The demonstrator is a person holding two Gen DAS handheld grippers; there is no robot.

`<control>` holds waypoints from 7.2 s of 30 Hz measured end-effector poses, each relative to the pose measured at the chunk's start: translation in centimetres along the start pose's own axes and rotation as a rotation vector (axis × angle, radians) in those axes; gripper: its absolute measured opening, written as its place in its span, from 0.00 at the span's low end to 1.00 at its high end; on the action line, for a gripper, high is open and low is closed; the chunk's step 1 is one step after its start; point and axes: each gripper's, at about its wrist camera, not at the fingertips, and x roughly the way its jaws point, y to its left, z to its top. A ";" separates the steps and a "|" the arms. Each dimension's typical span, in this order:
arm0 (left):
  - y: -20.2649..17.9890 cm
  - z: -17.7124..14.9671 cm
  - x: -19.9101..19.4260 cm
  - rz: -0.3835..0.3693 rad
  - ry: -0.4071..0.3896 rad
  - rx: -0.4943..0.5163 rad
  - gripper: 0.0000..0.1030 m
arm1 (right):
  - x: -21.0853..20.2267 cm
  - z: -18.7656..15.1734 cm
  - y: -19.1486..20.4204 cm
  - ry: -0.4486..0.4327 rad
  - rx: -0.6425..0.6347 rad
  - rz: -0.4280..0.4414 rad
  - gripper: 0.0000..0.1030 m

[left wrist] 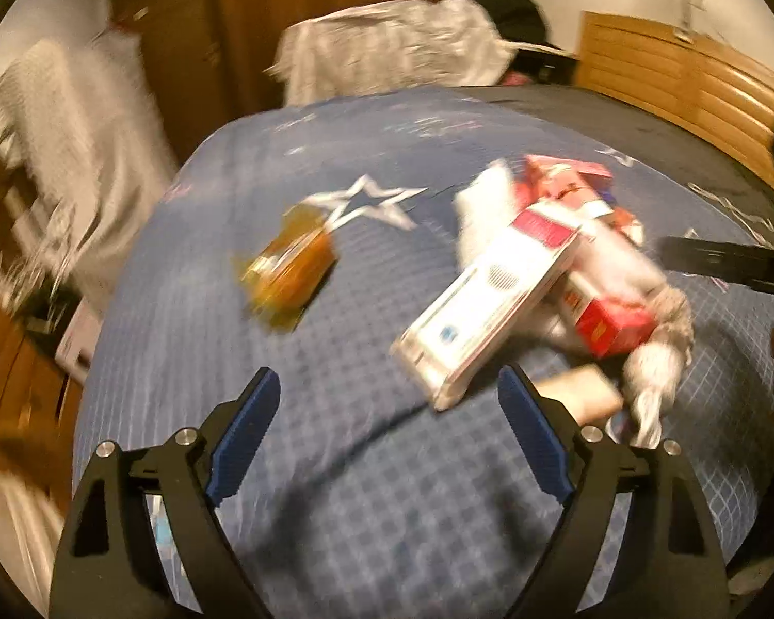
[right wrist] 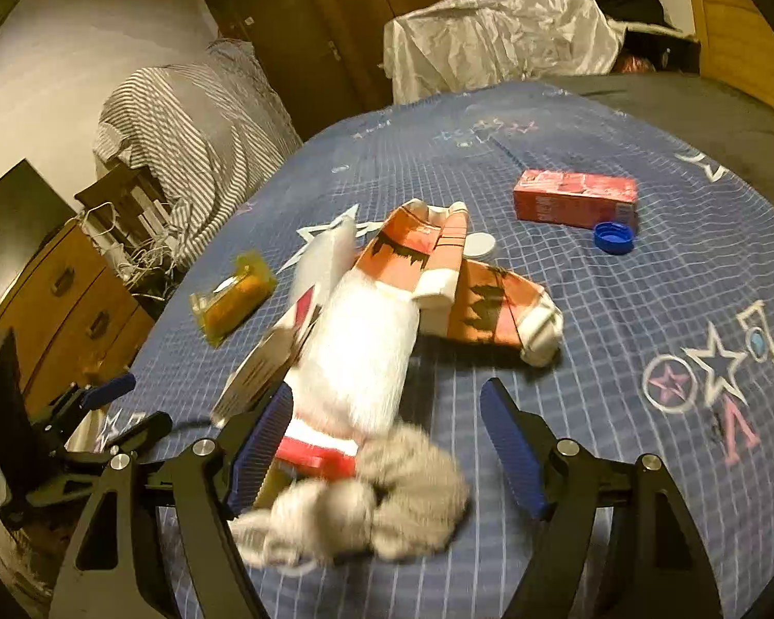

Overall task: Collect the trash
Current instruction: 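Return to the bed and grasp the white tube packet with the left tool, then grasp the bubble wrap with the right tool while the left tool holds the packet, then carry packet and bubble wrap to the bucket and open both tools over it, then move both tools back over the trash on the bed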

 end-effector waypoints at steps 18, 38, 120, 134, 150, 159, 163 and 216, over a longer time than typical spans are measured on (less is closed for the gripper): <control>-1.6 2.5 9.2 -0.266 0.112 0.123 0.74 | 7.6 1.9 0.3 0.158 0.079 0.089 0.72; 1.1 -0.7 0.9 -0.089 0.002 -0.072 0.18 | 0.3 -0.4 -7.3 0.009 0.287 0.030 0.42; 25.1 -16.3 -22.9 0.810 0.038 -0.607 0.18 | 3.5 -6.1 51.0 0.181 -0.757 0.485 0.27; 29.9 -19.2 -21.7 0.817 0.110 -0.658 0.18 | 8.3 -9.1 61.0 0.283 -0.901 0.488 0.27; 31.0 -19.7 -20.8 0.812 0.127 -0.667 0.18 | 9.1 -11.1 63.7 0.263 -1.031 0.471 0.27; 31.6 -19.7 -19.7 0.805 0.148 -0.652 0.33 | 9.9 -11.6 64.4 0.247 -1.075 0.460 0.45; 31.5 -19.9 -19.6 0.827 0.146 -0.647 0.48 | 10.3 -11.3 64.1 0.247 -1.064 0.456 0.45; 1.3 -9.0 -6.9 0.362 0.065 -0.368 0.70 | -3.0 -2.7 1.4 -0.004 -0.087 0.000 0.55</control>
